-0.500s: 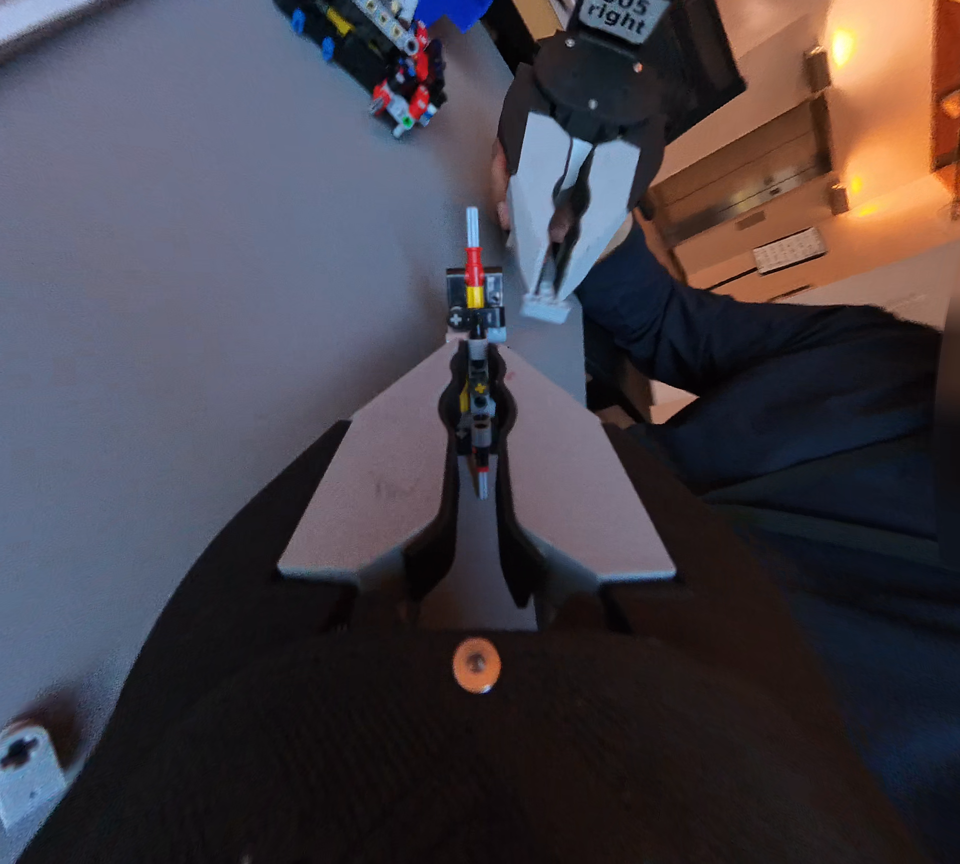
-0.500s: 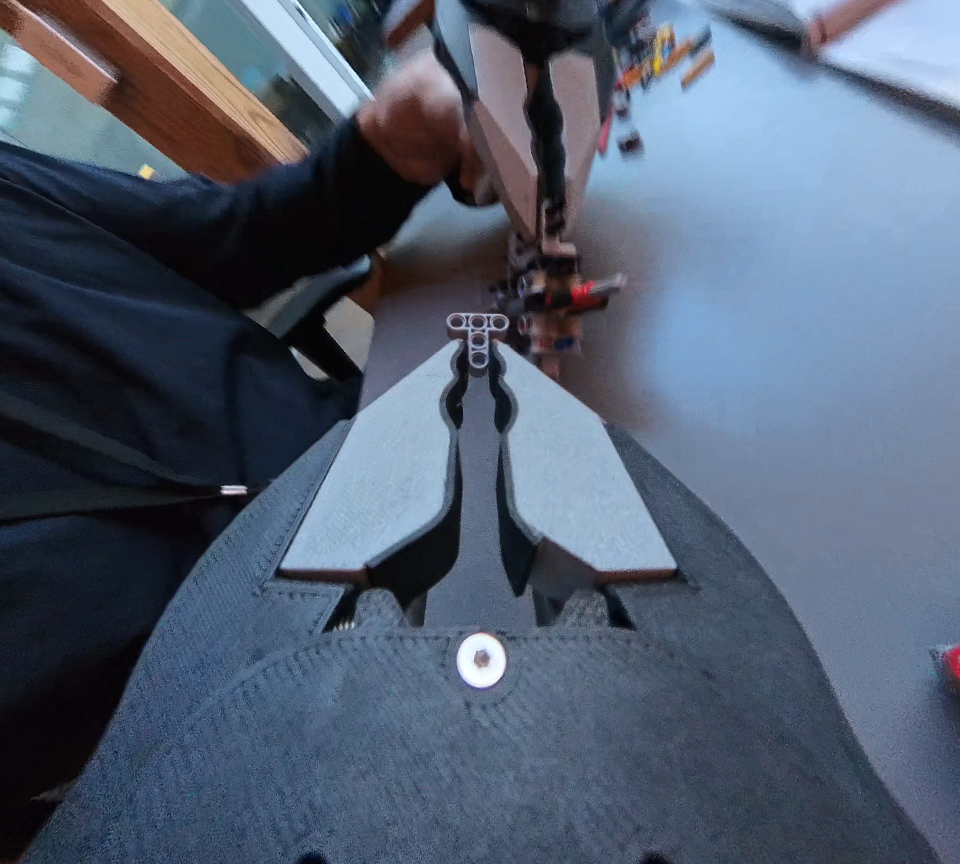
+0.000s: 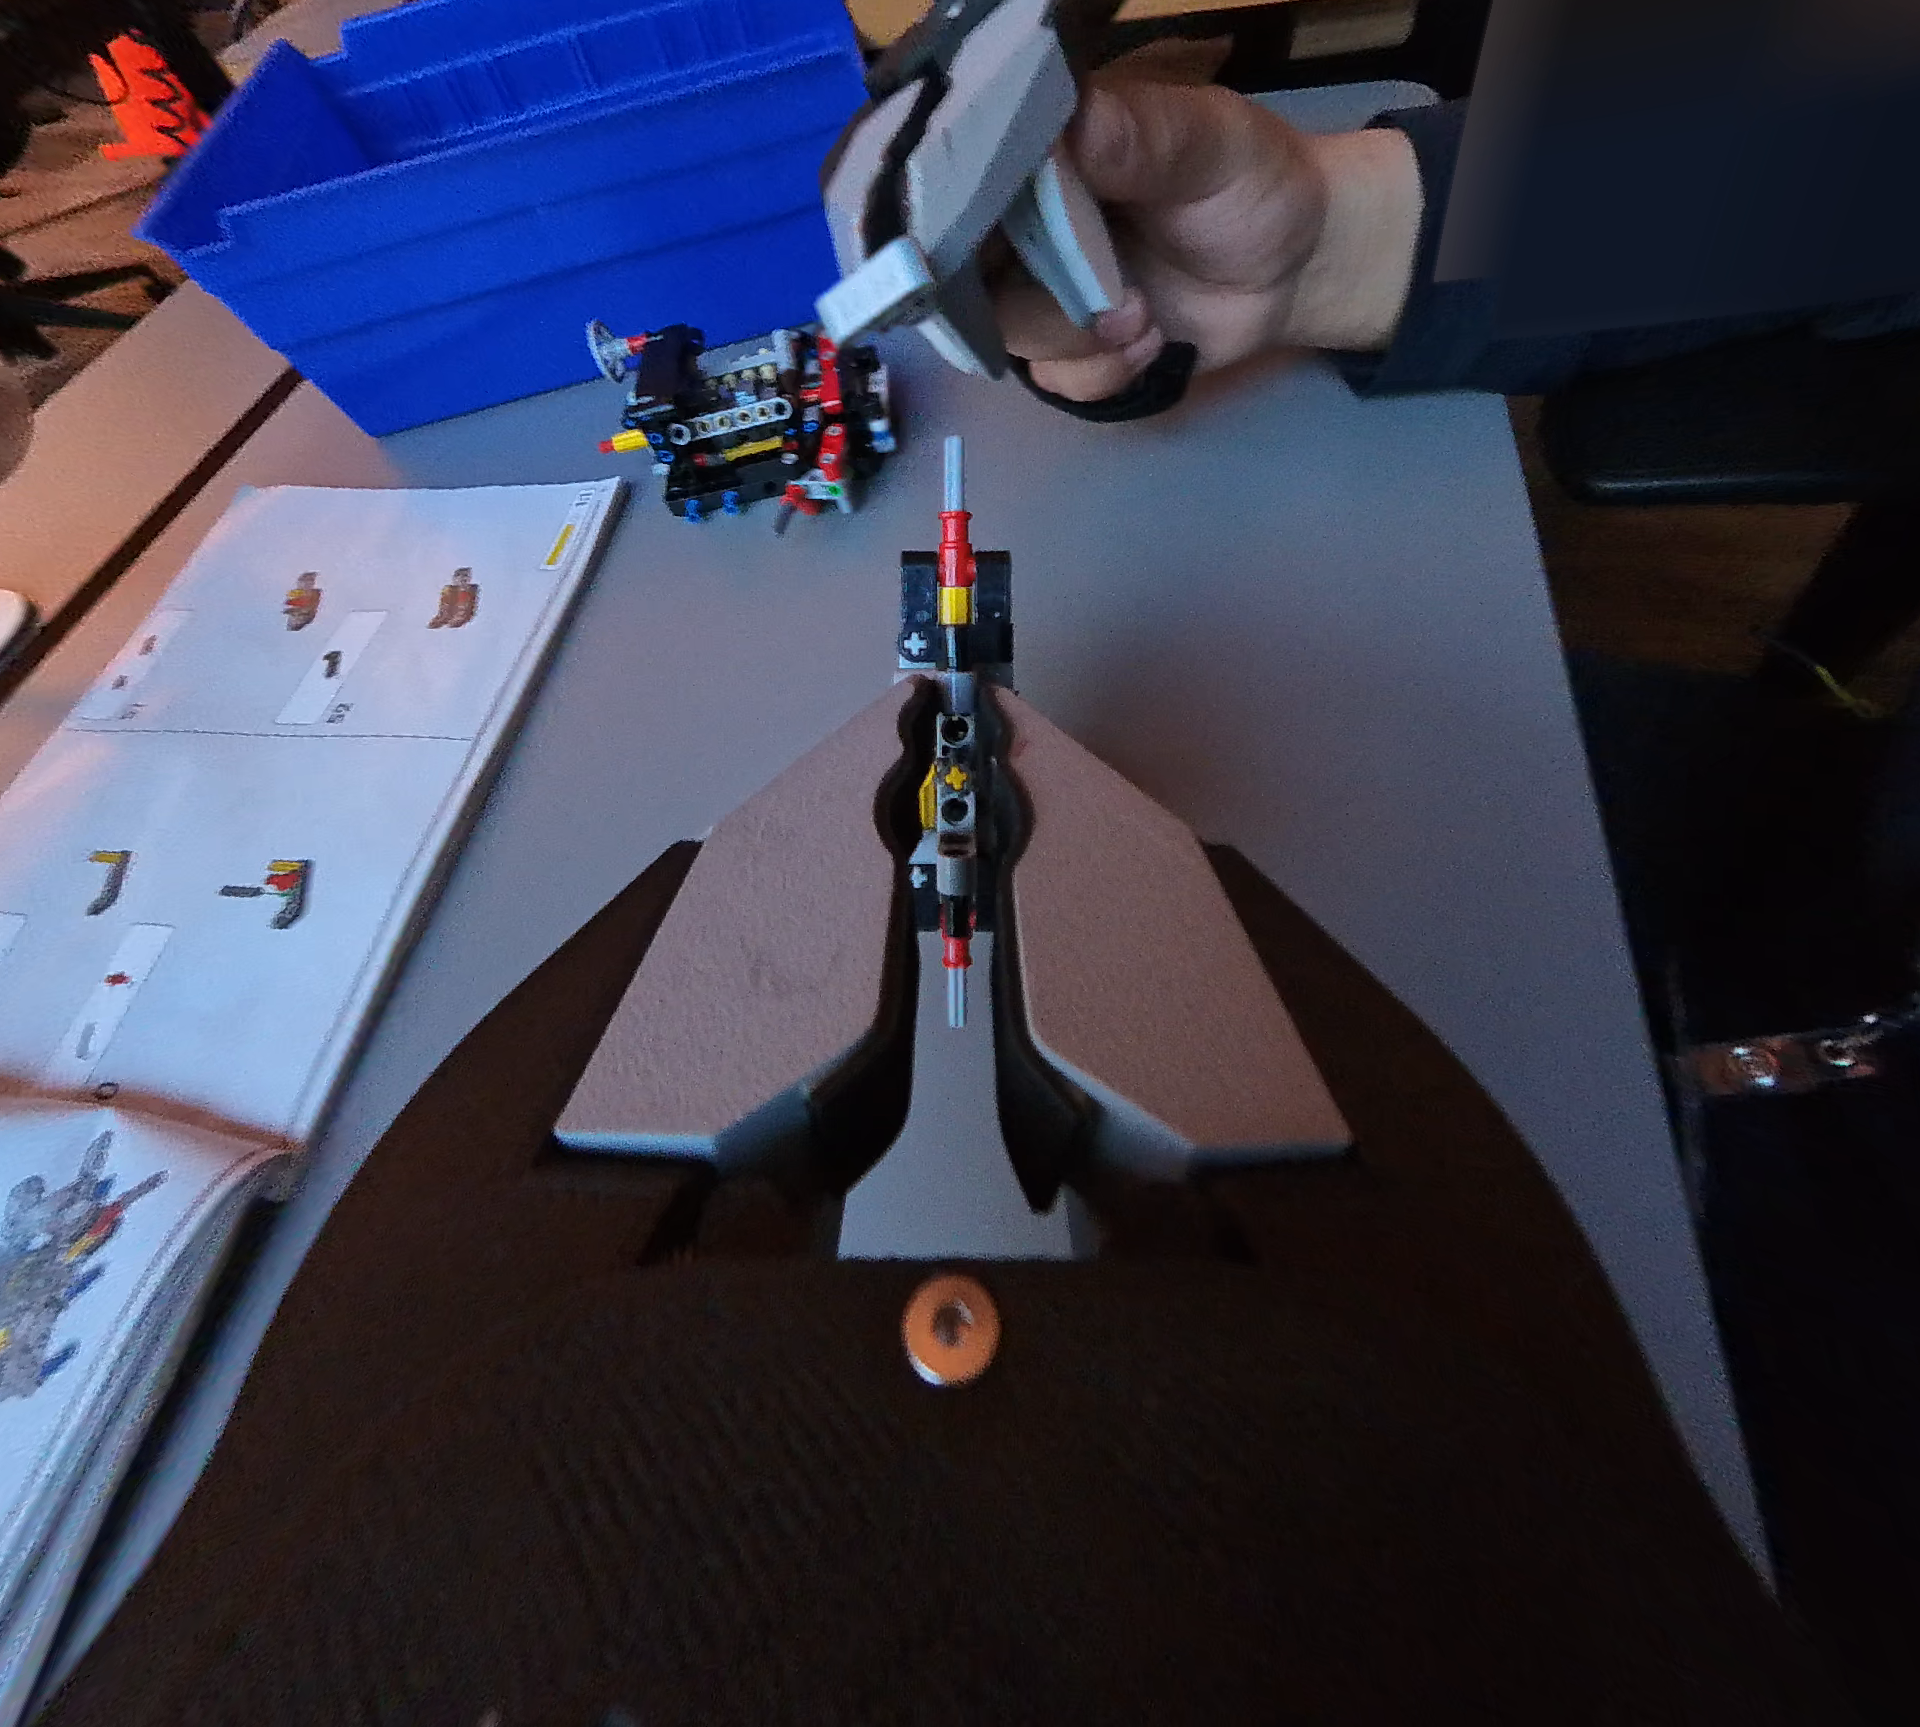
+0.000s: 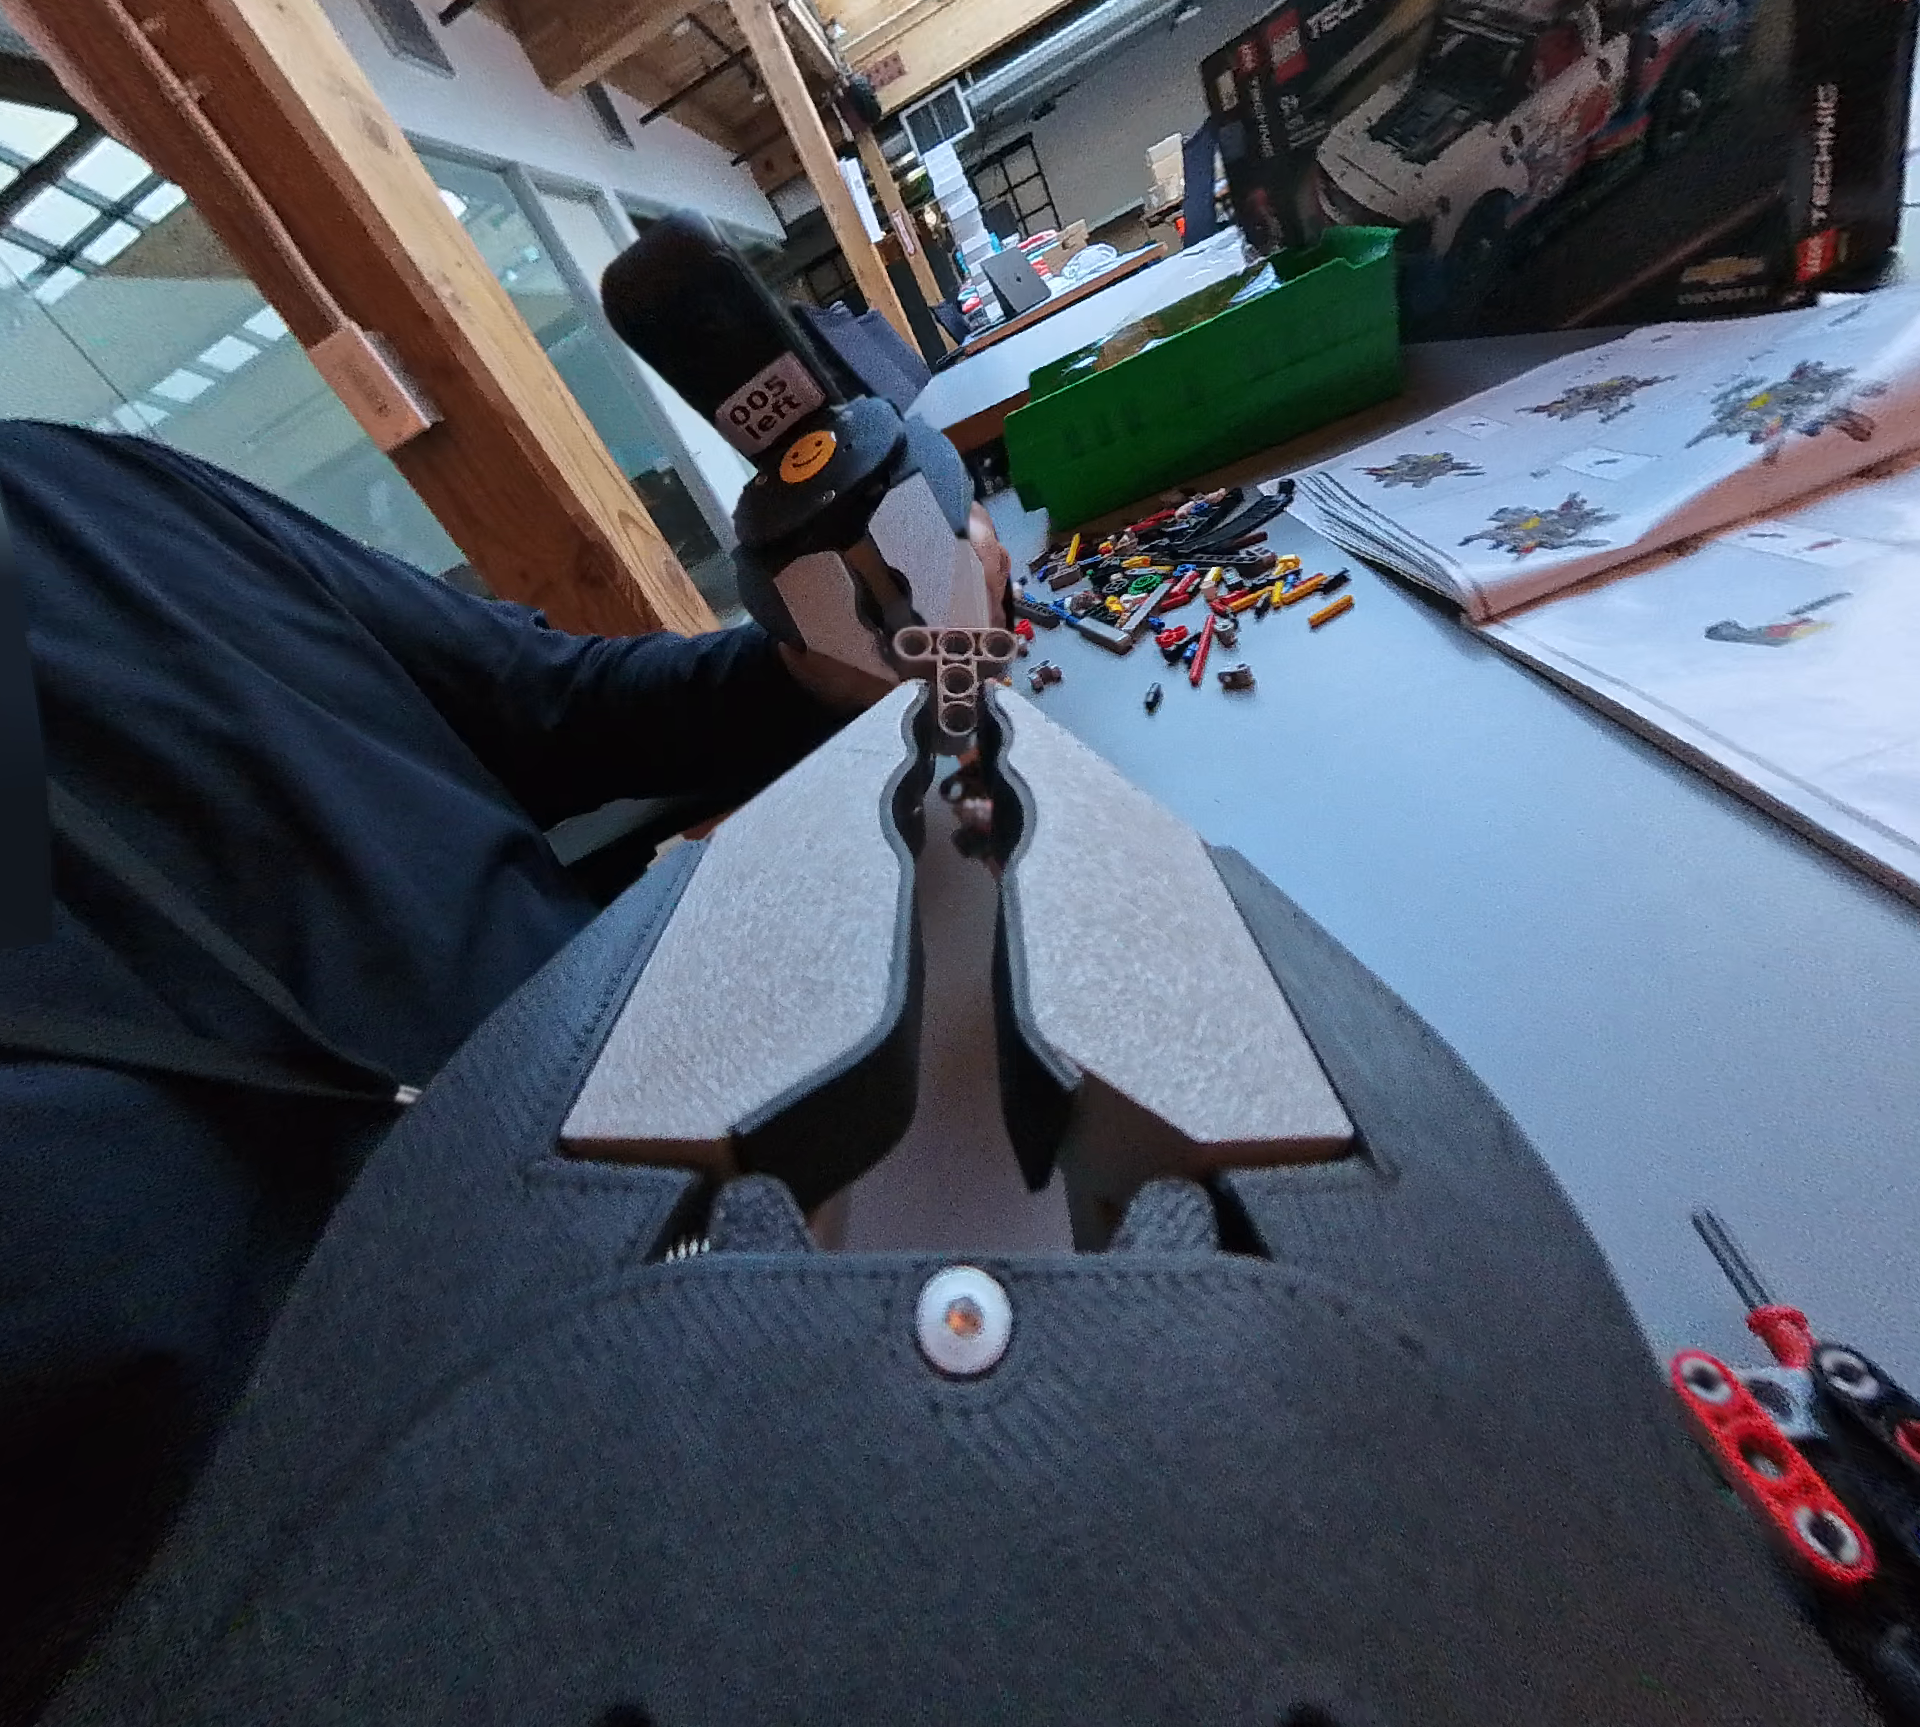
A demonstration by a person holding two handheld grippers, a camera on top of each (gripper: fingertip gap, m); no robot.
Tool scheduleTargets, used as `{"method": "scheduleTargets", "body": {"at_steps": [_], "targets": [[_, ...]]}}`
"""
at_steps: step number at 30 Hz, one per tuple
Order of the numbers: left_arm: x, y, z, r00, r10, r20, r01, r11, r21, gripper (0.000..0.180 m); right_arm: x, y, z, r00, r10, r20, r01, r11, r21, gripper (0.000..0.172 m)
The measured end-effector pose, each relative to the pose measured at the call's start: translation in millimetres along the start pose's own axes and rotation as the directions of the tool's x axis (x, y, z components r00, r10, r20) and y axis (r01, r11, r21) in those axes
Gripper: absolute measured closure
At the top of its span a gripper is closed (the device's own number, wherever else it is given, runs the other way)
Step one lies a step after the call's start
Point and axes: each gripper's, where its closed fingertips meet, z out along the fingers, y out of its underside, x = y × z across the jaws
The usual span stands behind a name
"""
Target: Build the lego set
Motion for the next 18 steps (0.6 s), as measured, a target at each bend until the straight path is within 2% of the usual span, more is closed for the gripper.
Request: {"method": "scheduleTargets", "body": {"at_steps": [4,8,13,18], "targets": [[24,1,1,0.99,-0.109,-0.089,0.113,0.992,0.048,0.176,-14,1,7,0.998,-0.028,0.061,0.028,1.0,0.001,0.168],[39,4,4,0.953,-0.252,-0.167,0.265,0.962,0.062,0.175,-15,2,9,0.994,0.035,0.105,-0.036,0.999,0.008,0.168],[35,3,3,0.883,-0.418,-0.212,0.446,0.889,0.101,0.175,-11,5,11,0.982,0.136,0.13,-0.138,0.99,0.003,0.168],[32,9,8,0.845,-0.486,-0.224,0.514,0.854,0.087,0.175,-24,15,24,0.972,0.206,0.117,-0.2,0.978,-0.063,0.168]]}}
